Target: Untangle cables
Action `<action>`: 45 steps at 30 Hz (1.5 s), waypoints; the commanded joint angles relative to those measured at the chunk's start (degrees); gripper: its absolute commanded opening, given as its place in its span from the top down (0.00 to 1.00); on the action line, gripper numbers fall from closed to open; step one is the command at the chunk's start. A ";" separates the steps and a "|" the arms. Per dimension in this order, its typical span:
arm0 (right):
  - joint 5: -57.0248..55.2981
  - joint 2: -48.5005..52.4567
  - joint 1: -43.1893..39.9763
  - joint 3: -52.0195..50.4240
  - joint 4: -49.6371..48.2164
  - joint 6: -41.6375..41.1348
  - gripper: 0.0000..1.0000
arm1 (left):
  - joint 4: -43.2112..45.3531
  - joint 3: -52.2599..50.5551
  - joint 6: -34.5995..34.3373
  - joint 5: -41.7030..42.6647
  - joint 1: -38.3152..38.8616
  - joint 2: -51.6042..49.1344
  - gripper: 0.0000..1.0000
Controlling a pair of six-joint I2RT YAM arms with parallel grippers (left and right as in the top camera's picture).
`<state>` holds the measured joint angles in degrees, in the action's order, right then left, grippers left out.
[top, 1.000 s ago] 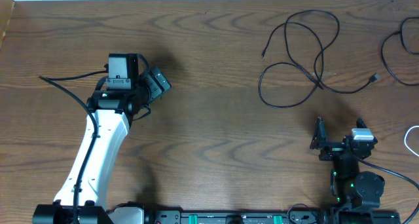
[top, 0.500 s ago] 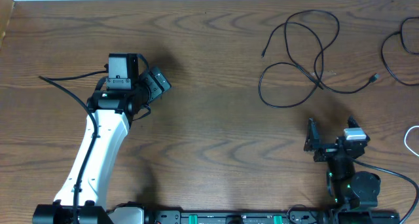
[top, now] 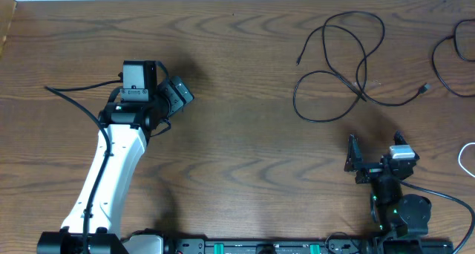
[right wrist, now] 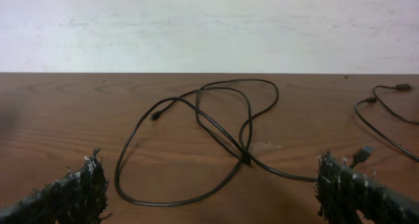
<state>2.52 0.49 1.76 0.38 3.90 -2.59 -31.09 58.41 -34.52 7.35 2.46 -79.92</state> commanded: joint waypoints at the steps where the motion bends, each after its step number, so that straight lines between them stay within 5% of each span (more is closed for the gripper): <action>1: -0.66 -0.20 0.48 -0.07 0.35 -0.76 0.01 | -0.15 0.42 0.17 -0.35 -0.15 0.57 0.02; 20: -0.66 -0.20 0.48 -0.07 0.35 -0.76 0.01 | -2.12 0.42 0.20 -0.57 -0.13 1.14 0.02; 32: -0.66 -0.20 0.48 -0.07 0.35 -0.76 0.01 | -12.39 -0.42 6.95 -4.44 -0.13 20.39 0.02; 45: -0.66 -0.20 0.48 -0.07 0.33 -0.76 0.01 | -10.25 -17.14 8.26 -3.41 -0.15 46.77 0.02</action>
<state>2.52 0.49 1.76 0.38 3.97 -2.61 -42.54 45.76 -26.72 3.92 2.46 -37.50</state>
